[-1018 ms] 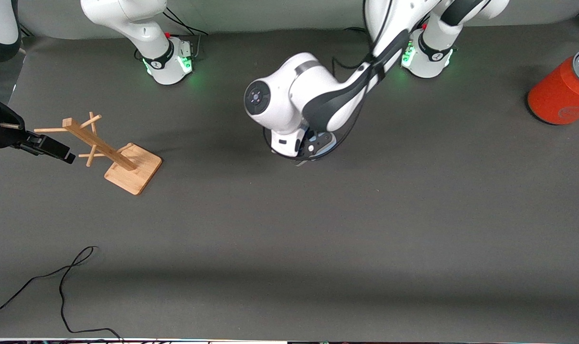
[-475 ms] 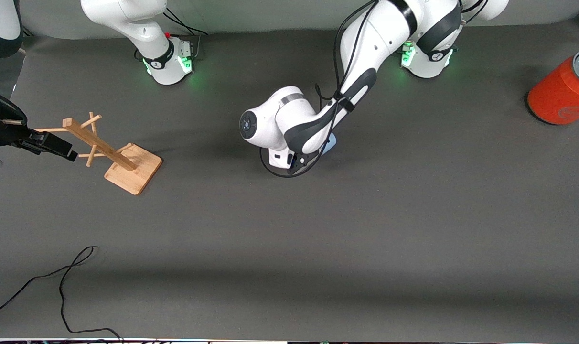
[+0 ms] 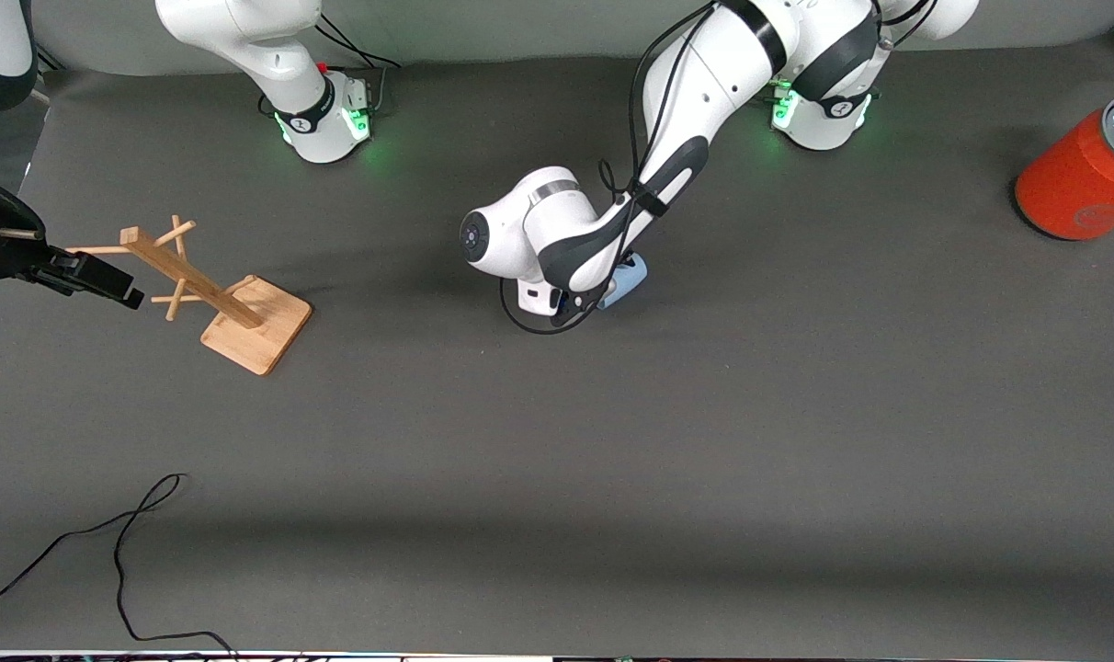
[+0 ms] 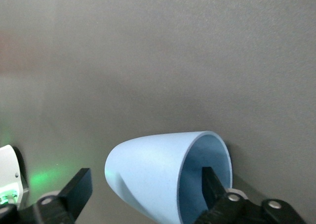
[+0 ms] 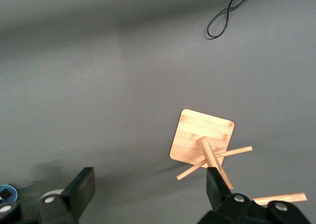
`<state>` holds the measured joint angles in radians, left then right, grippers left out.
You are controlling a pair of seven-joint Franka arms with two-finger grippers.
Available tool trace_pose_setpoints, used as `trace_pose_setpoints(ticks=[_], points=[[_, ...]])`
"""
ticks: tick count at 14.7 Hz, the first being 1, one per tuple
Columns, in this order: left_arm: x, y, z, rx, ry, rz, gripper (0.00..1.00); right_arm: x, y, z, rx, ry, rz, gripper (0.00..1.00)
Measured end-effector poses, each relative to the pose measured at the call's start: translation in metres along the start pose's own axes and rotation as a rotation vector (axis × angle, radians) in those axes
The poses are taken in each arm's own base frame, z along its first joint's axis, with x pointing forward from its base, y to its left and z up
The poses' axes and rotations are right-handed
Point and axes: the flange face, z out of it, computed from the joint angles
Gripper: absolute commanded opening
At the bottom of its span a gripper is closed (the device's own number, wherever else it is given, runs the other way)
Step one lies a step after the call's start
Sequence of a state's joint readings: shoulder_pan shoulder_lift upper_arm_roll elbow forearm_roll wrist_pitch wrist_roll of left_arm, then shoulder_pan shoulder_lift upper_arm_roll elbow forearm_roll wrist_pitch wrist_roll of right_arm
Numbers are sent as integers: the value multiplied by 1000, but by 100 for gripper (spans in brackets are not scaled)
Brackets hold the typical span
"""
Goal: Rotate and upright cup with both arms
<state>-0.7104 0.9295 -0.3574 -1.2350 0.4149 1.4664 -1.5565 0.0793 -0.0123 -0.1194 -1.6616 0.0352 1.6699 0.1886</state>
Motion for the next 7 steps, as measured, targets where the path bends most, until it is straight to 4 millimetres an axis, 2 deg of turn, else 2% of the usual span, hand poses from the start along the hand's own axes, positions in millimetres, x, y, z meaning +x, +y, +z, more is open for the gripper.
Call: trace_pose_setpoints(ticks=[3,4,5,7], points=[[-1,0,2,6,0,-4,16,-2,3,-4,2,6,-14,100],[-1,0,2,6,0,-5,4,-2,3,-5,2,7,-15,100],[0,-1,2,11,0,-6,0,-3,3,-6,2,8,-15,100],[1,-4,-3,14,1,-9,0,-2,3,-6,2,8,-15,100]])
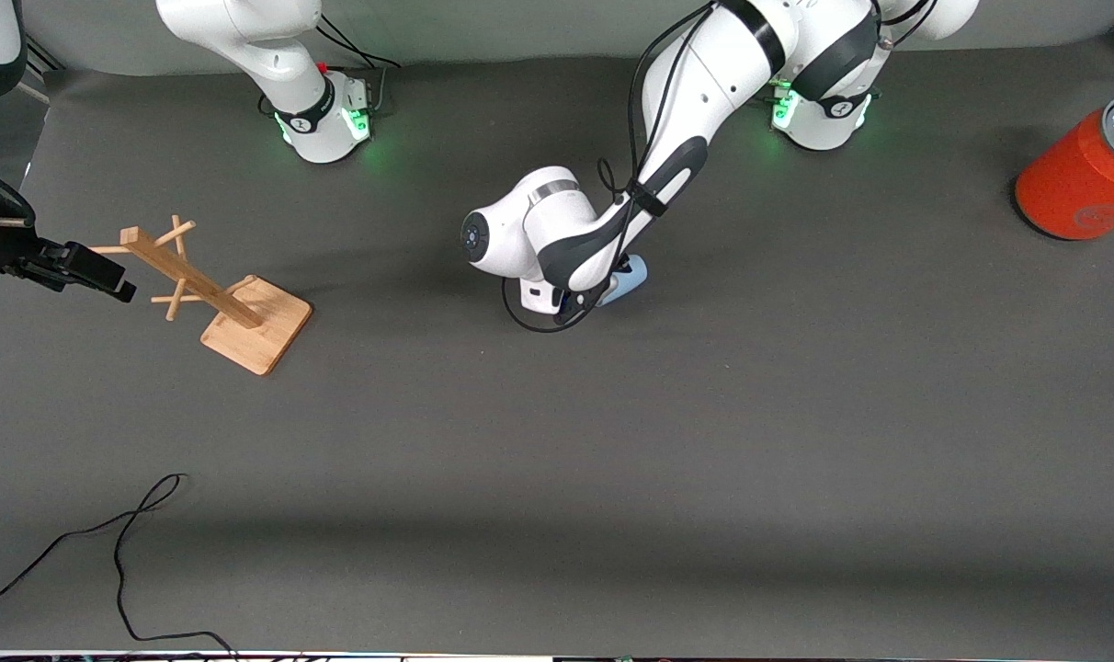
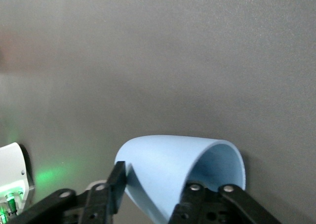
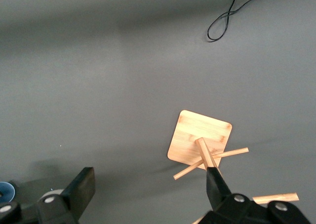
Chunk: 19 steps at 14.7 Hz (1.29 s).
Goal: Rotate and upright cup with both arms
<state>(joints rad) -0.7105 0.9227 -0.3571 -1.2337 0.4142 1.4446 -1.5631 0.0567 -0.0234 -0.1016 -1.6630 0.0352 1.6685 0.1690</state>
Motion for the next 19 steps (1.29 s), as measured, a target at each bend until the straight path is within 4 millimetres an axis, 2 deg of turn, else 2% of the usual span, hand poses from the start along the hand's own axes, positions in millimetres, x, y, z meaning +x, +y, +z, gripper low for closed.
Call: trace_pose_setpoints(ticks=[8,14,16,19], points=[[7,-6,-15,-26,1,-15,0,0,1,3,-1,-3,0,100],[49,-31,-48,-97,-28,-72,0,0,1,6,-1,-6,0,100],[76,-57,-80,-185,-79,-53,0,0,1,6,-1,-6,0,100],[140,-129,-137,-391,-172,20,0,0,1,6,-1,-6,1,100]])
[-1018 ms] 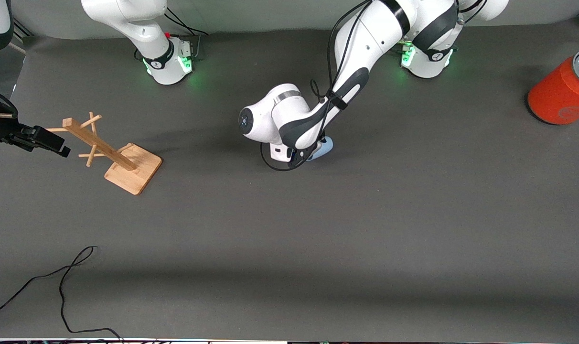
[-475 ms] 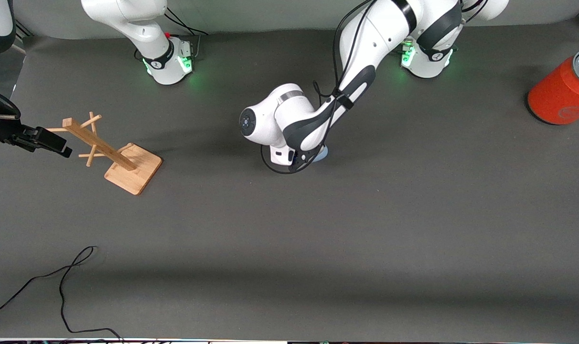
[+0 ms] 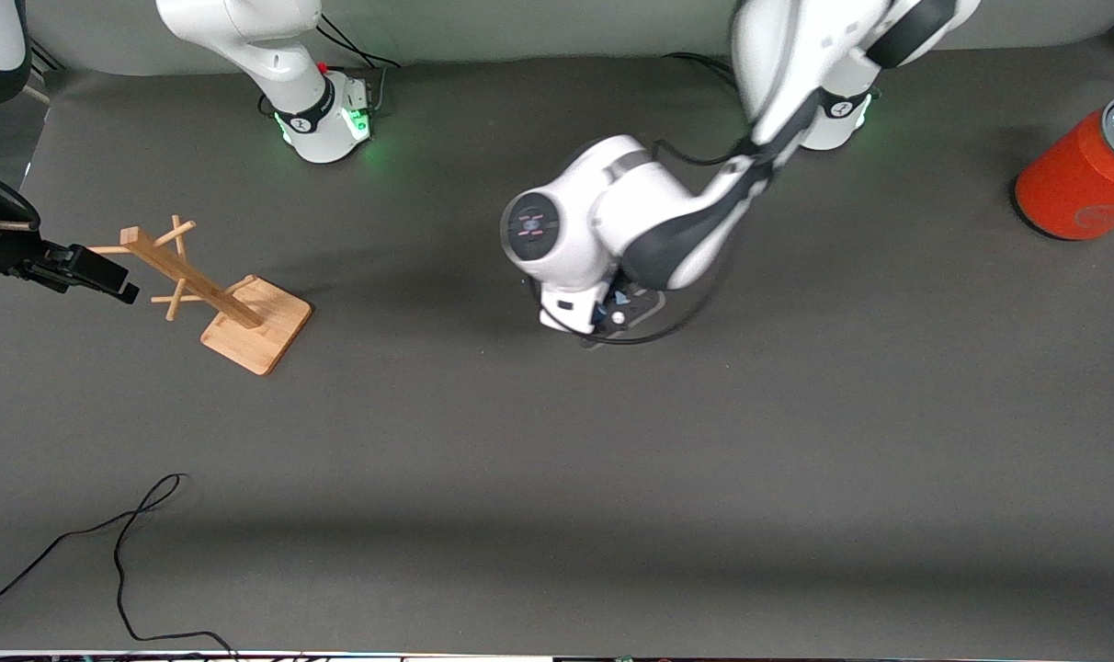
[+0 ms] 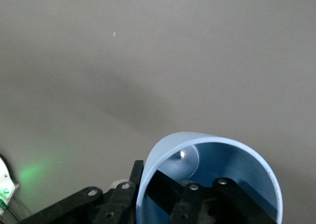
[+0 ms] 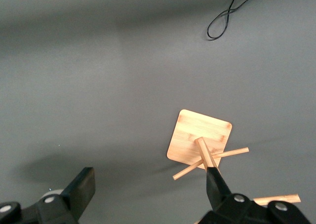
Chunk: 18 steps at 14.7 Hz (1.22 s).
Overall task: Rotate and upright cup with both arms
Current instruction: 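Rotate the cup with the left gripper and set it upright on the table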
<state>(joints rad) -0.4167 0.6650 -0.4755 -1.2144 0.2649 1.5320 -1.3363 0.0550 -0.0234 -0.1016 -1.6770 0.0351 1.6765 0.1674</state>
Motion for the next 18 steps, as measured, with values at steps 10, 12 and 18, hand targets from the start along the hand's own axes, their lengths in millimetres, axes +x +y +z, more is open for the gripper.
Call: trace_pose_setpoints(ticks=[10,12,18], points=[[-24,-55,99,-408,94,220,0,1,9,0,2,8,-23,100],[-39,-58,129,-442,116,257,0,1,10,1,2,9,-24,100],[-43,-57,173,-370,196,316,0,2,10,7,3,15,-24,100]])
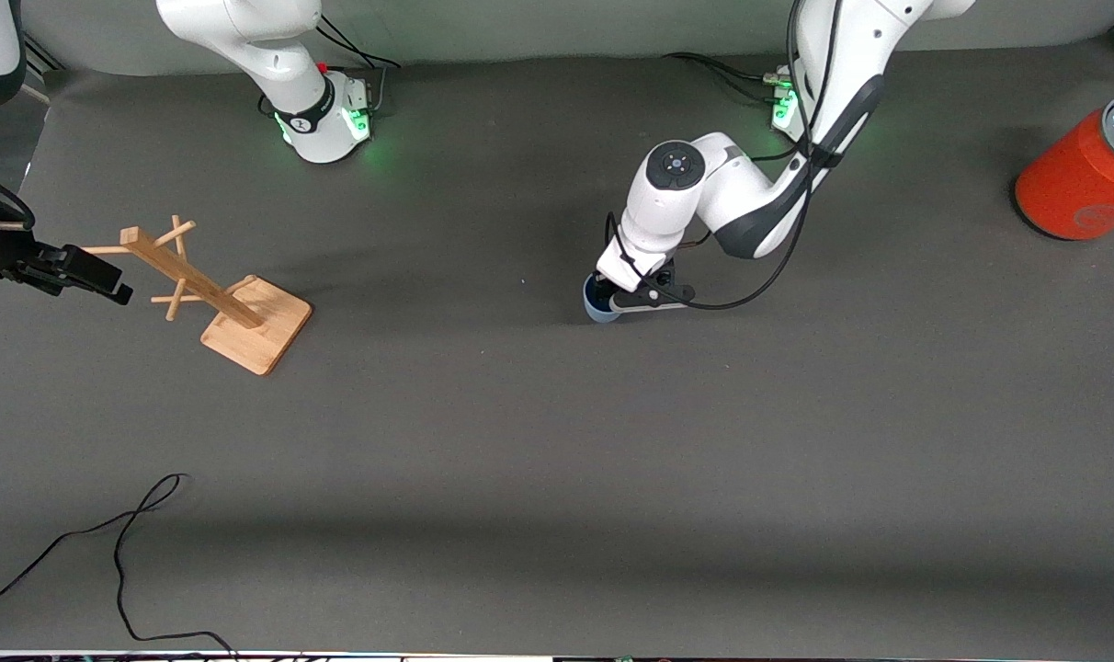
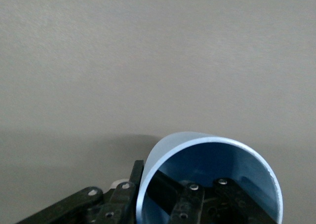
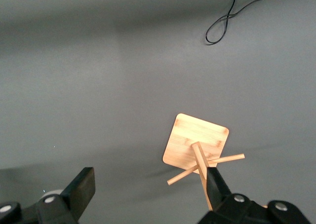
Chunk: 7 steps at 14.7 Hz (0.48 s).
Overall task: Rotate and upright cup with both arms
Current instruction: 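Rotate the cup with the left gripper and set it upright on the table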
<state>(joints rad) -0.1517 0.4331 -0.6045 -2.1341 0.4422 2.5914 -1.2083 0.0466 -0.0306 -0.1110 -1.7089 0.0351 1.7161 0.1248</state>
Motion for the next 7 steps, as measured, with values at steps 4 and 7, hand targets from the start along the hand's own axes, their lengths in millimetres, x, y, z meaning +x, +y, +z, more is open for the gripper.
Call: trace_pose_setpoints(ticks=[4,7], points=[[-3,-3,26,26,22,-16,0,0,0,7,0,2,0,100],[-3,0,26,23,24,-13,61,0,0,6,1,9,-2,100]])
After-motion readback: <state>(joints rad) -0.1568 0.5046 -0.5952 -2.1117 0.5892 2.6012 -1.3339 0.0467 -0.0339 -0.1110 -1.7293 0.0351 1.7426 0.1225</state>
